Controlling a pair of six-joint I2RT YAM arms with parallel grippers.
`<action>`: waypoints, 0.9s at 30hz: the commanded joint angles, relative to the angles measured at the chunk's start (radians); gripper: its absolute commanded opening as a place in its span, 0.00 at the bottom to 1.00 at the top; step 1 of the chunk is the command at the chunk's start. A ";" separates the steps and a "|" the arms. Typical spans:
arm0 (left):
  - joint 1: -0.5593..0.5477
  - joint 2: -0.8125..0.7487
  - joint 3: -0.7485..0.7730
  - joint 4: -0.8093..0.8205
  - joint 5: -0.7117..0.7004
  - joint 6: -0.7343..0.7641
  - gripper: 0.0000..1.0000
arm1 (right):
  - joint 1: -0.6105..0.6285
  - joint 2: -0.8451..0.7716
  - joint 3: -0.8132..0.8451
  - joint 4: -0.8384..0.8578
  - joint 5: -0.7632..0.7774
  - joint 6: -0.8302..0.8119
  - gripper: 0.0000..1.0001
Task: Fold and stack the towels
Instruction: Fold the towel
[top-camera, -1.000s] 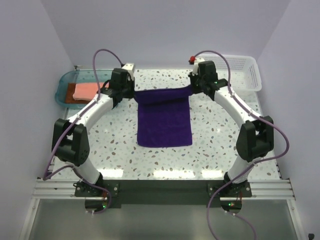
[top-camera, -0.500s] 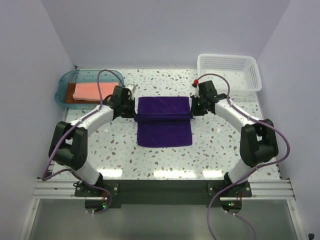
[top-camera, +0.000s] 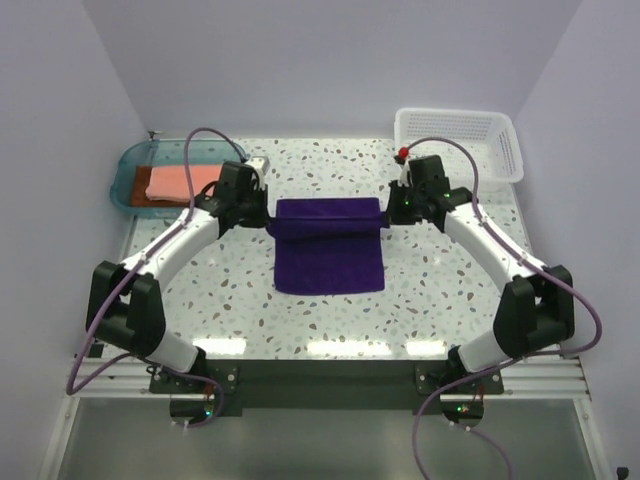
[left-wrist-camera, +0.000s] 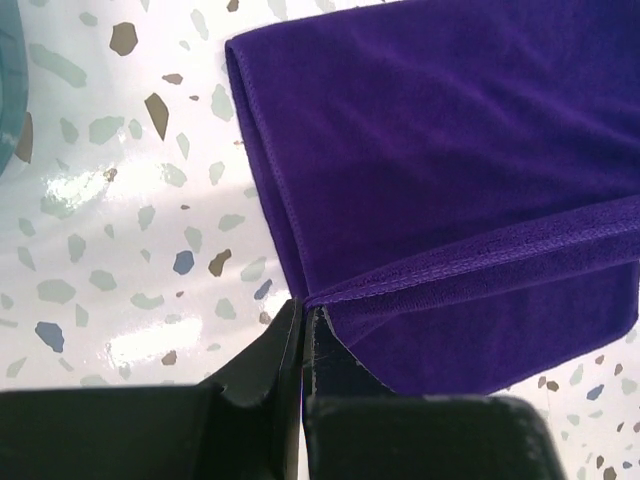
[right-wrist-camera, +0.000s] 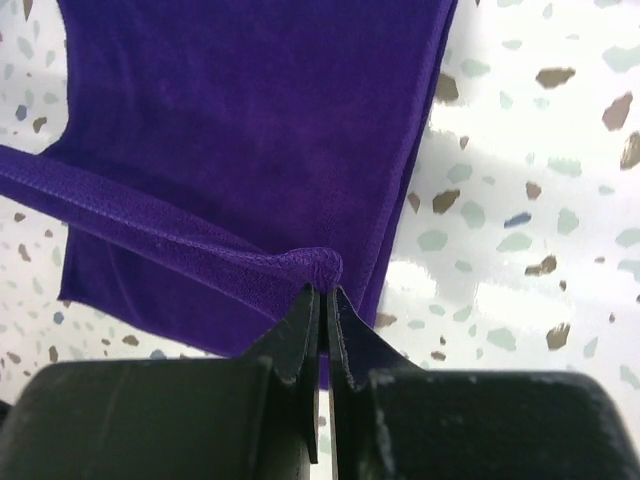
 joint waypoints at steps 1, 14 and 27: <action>-0.013 -0.050 -0.037 -0.054 -0.042 0.024 0.00 | -0.018 -0.087 -0.081 -0.016 0.000 0.037 0.00; -0.056 0.089 -0.186 0.032 -0.062 0.010 0.00 | -0.016 0.030 -0.335 0.156 -0.048 0.100 0.00; -0.105 0.100 -0.193 0.029 -0.111 0.007 0.00 | -0.016 0.084 -0.342 0.156 -0.063 0.074 0.00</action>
